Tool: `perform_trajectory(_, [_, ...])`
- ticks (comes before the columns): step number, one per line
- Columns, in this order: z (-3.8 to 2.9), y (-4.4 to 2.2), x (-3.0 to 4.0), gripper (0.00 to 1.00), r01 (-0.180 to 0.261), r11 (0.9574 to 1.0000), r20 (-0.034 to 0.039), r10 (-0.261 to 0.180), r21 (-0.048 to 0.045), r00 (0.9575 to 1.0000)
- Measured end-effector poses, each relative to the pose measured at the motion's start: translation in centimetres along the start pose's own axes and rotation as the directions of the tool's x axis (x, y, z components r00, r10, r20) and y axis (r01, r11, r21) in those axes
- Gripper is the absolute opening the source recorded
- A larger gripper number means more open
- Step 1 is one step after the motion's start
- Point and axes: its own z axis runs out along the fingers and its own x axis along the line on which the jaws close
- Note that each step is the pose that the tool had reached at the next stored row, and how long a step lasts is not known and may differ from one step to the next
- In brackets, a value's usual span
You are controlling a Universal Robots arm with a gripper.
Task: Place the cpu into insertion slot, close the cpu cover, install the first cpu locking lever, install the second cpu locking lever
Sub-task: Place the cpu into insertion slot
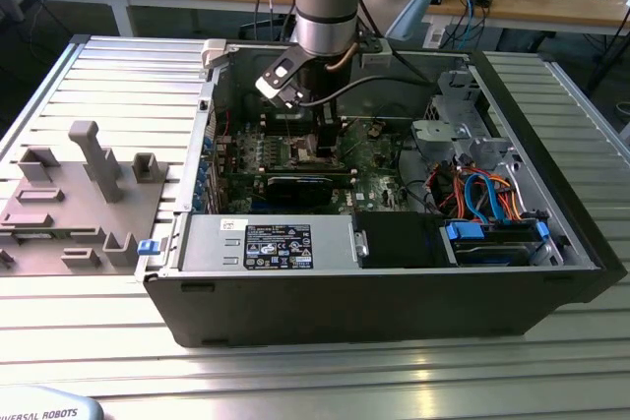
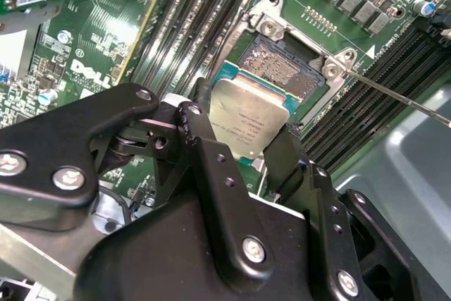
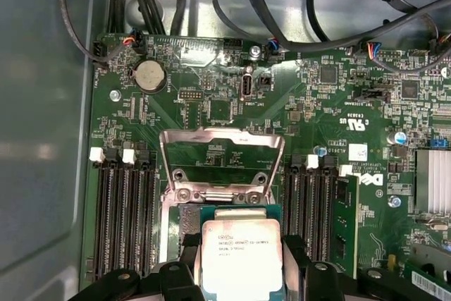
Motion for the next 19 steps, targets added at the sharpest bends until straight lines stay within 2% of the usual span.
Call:
perform_trajectory(5, [0.32, -0.3, 0.16, 0.55, -0.007, 1.0, 0.0002, 0.007, 0.0001, 1.0])
perform_trajectory(10, [0.81, -0.39, 0.37, 0.55, -0.037, 0.9993, 0.0019, 0.037, 0.001, 0.9993])
perform_trajectory(14, [0.98, -0.74, 0.48, 0.55, -0.039, 0.9992, 0.0018, 0.039, 0.0009, 0.9992])
perform_trajectory(19, [1.28, -0.86, 0.97, 0.55, -0.047, 0.9989, 0.0023, 0.047, 0.0011, 0.9989])
